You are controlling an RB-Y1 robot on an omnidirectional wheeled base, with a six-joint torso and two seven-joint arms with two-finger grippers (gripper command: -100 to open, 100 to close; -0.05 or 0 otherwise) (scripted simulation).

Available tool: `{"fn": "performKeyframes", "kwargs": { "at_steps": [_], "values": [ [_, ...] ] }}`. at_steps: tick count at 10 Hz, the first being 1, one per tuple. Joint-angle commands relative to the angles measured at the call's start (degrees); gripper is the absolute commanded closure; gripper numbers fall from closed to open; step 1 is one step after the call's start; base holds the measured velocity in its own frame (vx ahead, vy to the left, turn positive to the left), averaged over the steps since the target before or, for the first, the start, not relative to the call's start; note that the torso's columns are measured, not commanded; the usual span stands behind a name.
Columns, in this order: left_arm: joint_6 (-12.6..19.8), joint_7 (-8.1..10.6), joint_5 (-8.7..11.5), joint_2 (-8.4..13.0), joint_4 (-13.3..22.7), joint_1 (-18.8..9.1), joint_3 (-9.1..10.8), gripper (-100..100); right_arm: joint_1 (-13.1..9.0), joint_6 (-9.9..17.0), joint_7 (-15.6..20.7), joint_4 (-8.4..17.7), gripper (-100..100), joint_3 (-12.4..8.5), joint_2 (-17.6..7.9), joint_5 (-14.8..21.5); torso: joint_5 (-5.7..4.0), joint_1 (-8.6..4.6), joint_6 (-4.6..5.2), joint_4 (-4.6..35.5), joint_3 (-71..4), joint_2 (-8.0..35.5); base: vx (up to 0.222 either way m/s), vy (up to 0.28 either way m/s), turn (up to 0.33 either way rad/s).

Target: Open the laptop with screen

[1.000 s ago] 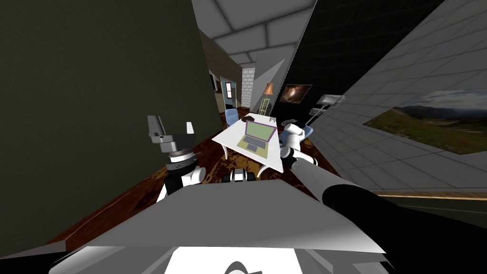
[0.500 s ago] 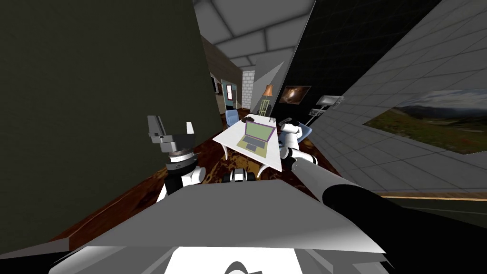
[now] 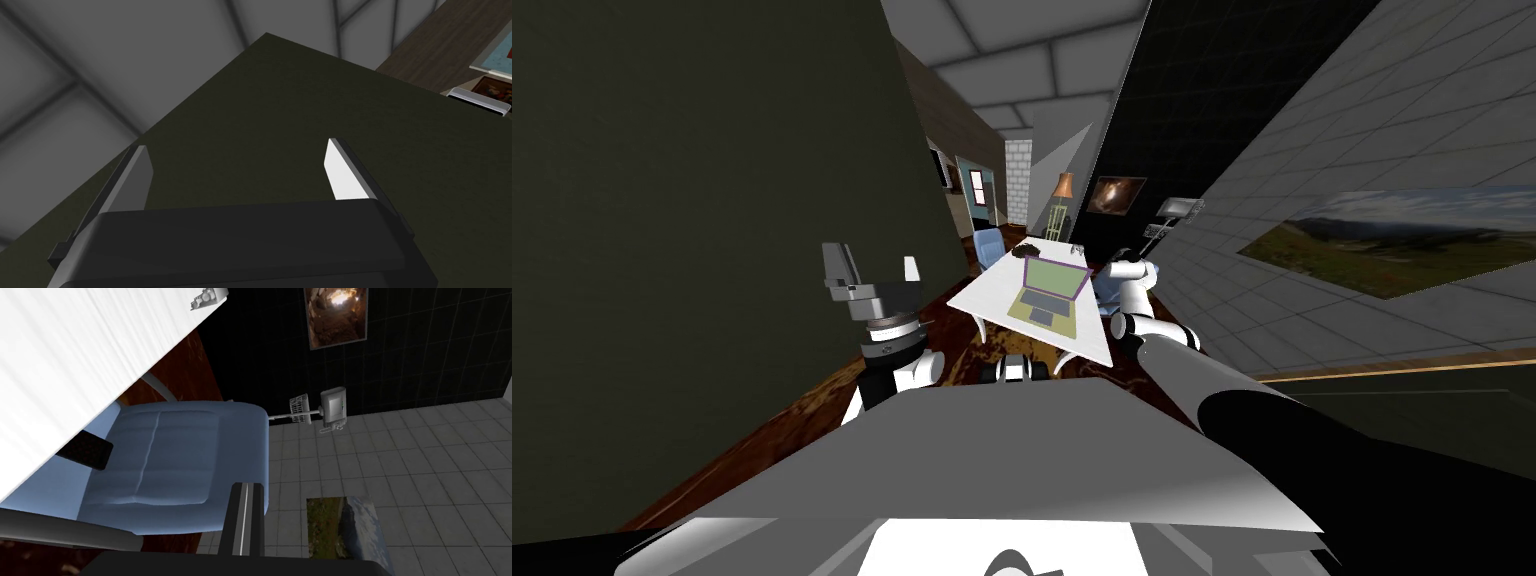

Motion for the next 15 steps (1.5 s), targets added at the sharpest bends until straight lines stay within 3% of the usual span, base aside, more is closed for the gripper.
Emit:
{"fn": "performKeyframes", "kwargs": {
  "at_steps": [1, 2, 4, 5, 7, 9, 11, 12, 14, 15],
  "values": [
    [0.0, 0.00, 0.0, 0.0, 0.0, 0.0, 0.00, 0, 0.4, 0.5, 0.2, -0.8, 100, 4.6, 0.1, 4.6, 0.01, 0.03, 0.04, 0.0, -0.1, -0.1, -0.022, -0.015, -0.008],
    [0.0, 0.00, 0.0, 0.0, 0.0, 0.0, 0.00, 0, 0.4, 0.5, 0.2, -0.8, 100, 5.6, 0.1, 6.1, 0.04, 0.14, 0.02, -0.1, -0.2, -0.4, -0.018, -0.011, -0.006],
    [0.0, 0.00, 0.0, 0.0, 0.0, 0.0, 0.00, 0, 0.4, 0.5, 0.2, -0.8, 100, 5.6, 0.1, 8.5, 0.09, 0.29, -0.01, -0.2, -0.4, -0.6, -0.005, -0.003, 0.000],
    [0.0, 0.00, 0.0, 0.0, 0.0, 0.0, 0.00, 0, 3.4, -2.3, -2.6, -3.8, 100, 5.9, 2.9, 4.9, 0.09, 0.29, -0.01, -0.2, -0.4, -0.7, -0.025, -0.134, 0.403],
    [0.0, 0.00, 0.0, 0.0, 0.0, 0.0, 0.01, 0, 7.2, -4.2, -2.7, -7.3, 100, 5.9, 2.9, 1.1, -0.03, -0.06, 0.02, -0.2, -0.3, -0.5, -0.033, -0.134, 0.442],
    [0.0, 0.00, 0.0, 0.0, 0.0, 0.0, 0.01, 0, 7.9, -7.5, -2.7, -7.3, 100, 5.9, 2.9, -2.1, 0.03, 0.43, -0.04, -0.3, -0.4, -0.7, -0.014, -0.024, 0.082],
    [0.0, 0.00, 0.0, 0.0, 0.0, 0.0, 0.00, 0, 7.9, -9.9, -2.7, -7.3, 100, 5.9, 2.9, -2.1, 0.08, 0.44, -0.08, -0.3, -0.5, -0.7, -0.001, 0.017, -0.028],
    [0.0, 0.00, 0.0, 0.0, 0.0, 0.0, 0.00, 0, 10.8, -12.2, -5.6, -10.0, 100, 6.2, 5.6, -4.8, 0.08, 0.37, -0.16, -0.3, -0.5, -0.7, -0.019, -0.137, 0.283],
    [0.0, 0.00, 0.0, 0.0, 0.0, 0.0, 0.01, 0, 13.7, -14.7, -5.7, -13.6, 100, 6.2, 5.7, -7.5, -0.13, 0.08, -0.39, -0.4, -0.5, -0.8, -0.066, -0.150, 0.362],
    [0.0, 0.00, 0.0, 0.0, 0.0, 0.0, 0.01, 0, 15.3, -16.5, -5.7, -13.6, 100, 6.2, 5.7, -9.0, -0.08, 0.46, -0.37, -0.5, -0.6, -1.0, -0.022, -0.027, 0.287]
  ]
}}
